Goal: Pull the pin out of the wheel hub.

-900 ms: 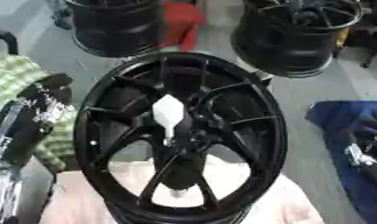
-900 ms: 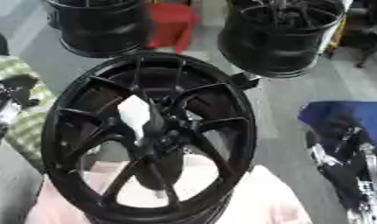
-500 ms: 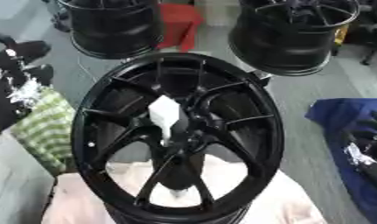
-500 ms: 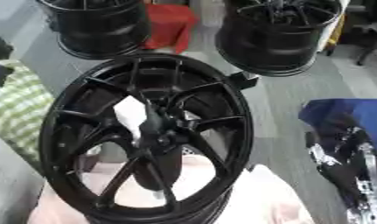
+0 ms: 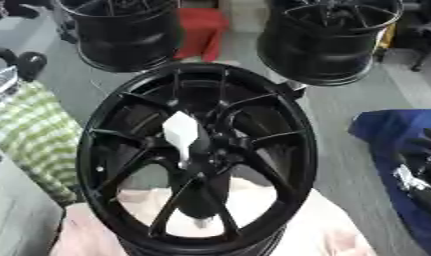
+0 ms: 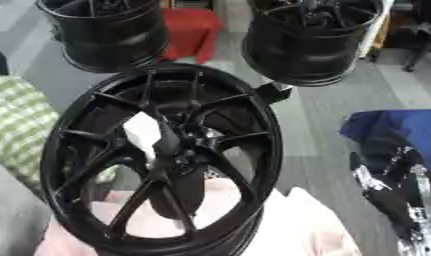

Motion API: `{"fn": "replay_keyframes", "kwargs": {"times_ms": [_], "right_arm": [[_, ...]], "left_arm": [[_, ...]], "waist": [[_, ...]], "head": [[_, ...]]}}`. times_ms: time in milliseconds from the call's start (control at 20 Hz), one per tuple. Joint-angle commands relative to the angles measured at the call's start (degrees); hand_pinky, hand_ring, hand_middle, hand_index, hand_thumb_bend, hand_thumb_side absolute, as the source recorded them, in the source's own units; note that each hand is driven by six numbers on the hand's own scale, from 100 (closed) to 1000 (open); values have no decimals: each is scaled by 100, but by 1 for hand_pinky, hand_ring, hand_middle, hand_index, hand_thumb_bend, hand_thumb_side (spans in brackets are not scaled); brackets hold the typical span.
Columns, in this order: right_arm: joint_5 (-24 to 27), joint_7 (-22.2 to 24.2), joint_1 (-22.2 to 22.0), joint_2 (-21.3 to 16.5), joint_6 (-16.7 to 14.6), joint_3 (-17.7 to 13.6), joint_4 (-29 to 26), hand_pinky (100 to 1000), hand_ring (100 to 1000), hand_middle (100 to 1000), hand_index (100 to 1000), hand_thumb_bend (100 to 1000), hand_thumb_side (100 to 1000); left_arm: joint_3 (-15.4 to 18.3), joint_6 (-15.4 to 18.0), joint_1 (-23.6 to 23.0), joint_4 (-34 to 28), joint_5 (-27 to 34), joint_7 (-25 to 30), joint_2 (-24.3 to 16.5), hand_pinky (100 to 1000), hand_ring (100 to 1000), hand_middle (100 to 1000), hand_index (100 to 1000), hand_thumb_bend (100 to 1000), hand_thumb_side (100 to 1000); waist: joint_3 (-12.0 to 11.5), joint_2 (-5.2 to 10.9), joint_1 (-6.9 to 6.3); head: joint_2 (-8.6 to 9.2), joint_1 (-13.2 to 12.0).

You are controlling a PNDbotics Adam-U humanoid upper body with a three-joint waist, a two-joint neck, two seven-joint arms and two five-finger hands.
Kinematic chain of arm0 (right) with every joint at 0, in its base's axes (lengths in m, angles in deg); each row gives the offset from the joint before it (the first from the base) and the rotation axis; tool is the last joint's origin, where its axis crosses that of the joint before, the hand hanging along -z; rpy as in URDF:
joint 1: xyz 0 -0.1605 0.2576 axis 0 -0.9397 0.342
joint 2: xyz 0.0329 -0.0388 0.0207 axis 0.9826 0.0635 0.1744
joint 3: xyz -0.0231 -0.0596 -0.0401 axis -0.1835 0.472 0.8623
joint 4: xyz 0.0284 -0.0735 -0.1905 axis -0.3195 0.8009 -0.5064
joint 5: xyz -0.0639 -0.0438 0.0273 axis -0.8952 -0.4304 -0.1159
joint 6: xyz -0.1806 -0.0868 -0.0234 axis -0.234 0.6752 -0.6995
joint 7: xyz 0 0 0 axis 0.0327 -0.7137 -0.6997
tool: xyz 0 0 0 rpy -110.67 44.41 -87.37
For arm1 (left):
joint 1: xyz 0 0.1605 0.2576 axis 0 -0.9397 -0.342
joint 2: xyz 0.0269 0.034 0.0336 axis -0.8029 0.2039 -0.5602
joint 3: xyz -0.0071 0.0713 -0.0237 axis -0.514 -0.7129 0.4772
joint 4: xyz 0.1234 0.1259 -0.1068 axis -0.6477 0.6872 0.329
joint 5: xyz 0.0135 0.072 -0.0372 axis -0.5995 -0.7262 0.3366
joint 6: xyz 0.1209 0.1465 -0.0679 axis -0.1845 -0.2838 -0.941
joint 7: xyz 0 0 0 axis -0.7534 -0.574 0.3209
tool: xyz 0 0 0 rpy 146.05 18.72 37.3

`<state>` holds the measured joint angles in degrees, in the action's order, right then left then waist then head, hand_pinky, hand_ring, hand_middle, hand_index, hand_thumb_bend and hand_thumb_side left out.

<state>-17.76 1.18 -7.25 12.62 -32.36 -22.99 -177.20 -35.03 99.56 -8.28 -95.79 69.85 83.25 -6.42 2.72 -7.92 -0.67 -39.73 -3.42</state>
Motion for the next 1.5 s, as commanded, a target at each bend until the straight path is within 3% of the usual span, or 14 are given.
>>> {"fn": "replay_keyframes", "kwargs": {"times_ms": [50,400,700,1050,1500], "right_arm": [[-34,35,5,-176,-19,8,-36,566,721,761,930,368,321],[-42,52,-55,-235,-24,10,-6,566,721,761,930,369,320],[-37,64,-98,-247,-30,17,19,566,722,761,930,369,320],[-28,88,-117,-243,-39,30,35,565,722,761,930,370,320],[-16,115,-118,-244,-46,41,47,565,722,761,930,370,321]], "left_arm": [[-582,395,436,108,-108,660,-394,859,883,815,888,403,414],[-1658,929,1458,461,-184,2021,-15,861,892,811,895,413,337],[-2160,1111,2098,1055,-53,2981,529,859,895,779,879,386,297],[-2533,1199,2590,1553,-122,3130,1092,858,894,742,874,358,289],[-2905,1225,2818,1914,-189,3131,1459,860,898,712,861,351,295]], "waist": [[14,122,-29],[32,190,-98],[3,219,-122],[-8,225,-115],[29,213,-112]], "head": [[-47,-42],[-103,-40],[-132,-14],[-150,9],[-169,12]]}}
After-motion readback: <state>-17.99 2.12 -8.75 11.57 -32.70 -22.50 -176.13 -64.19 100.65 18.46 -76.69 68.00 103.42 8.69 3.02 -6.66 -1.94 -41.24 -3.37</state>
